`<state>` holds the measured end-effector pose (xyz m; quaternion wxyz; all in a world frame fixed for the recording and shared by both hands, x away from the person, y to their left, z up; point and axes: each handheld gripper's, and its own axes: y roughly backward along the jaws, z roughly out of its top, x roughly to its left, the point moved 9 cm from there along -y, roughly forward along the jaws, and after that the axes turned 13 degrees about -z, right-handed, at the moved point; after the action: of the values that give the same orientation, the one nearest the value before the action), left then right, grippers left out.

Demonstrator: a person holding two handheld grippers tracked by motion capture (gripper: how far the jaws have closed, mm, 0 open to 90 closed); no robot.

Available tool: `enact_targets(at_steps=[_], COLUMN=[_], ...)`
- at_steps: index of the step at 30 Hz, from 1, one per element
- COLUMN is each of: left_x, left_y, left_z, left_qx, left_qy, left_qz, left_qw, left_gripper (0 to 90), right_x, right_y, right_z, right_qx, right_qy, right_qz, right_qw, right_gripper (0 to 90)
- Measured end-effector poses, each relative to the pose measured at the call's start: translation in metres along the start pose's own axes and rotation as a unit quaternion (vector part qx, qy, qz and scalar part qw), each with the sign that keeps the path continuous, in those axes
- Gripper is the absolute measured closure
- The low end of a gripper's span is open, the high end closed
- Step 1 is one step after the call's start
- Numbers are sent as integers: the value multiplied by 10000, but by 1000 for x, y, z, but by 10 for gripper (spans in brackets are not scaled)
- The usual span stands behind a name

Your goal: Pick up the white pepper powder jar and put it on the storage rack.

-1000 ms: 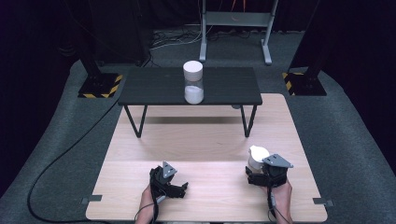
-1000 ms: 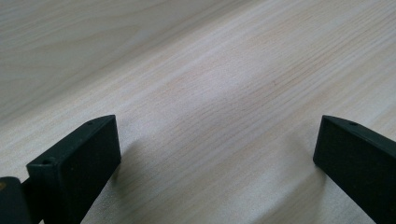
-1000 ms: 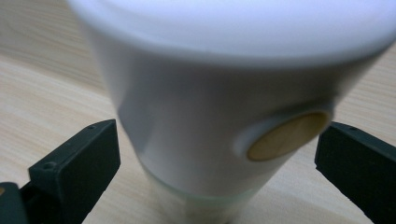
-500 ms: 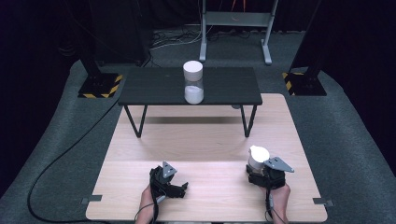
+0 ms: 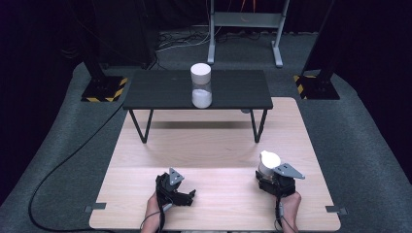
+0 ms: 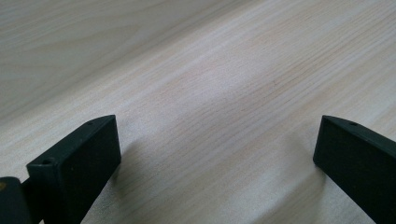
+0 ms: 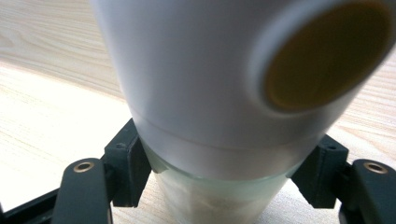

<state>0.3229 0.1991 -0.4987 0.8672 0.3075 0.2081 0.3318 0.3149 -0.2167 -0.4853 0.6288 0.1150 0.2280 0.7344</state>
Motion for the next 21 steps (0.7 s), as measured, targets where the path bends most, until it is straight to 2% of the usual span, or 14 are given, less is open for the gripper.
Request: enact_targets(at_steps=[8,11,17,21], left_x=[0,0,0,0], left_y=[0,0,0,0], left_z=[0,0,0,0], left_qx=[-3,-1,0,-14], left_qy=[0,8,1,23], left_qz=[3,-8,-5,-11], left_qw=[10000,10000,10000,10000], left_gripper=[7,6,7,7], right_x=[-2,-2,0,3], right_y=[3,5,11,16], right_z=[2,5,20,31], right_qx=[63,8,-99,-156], right_qy=[26,5,49,136], right_qz=[47,89,236,253], right_qw=[10000,10000,9997,9995], right_gripper=[301,301,301,301])
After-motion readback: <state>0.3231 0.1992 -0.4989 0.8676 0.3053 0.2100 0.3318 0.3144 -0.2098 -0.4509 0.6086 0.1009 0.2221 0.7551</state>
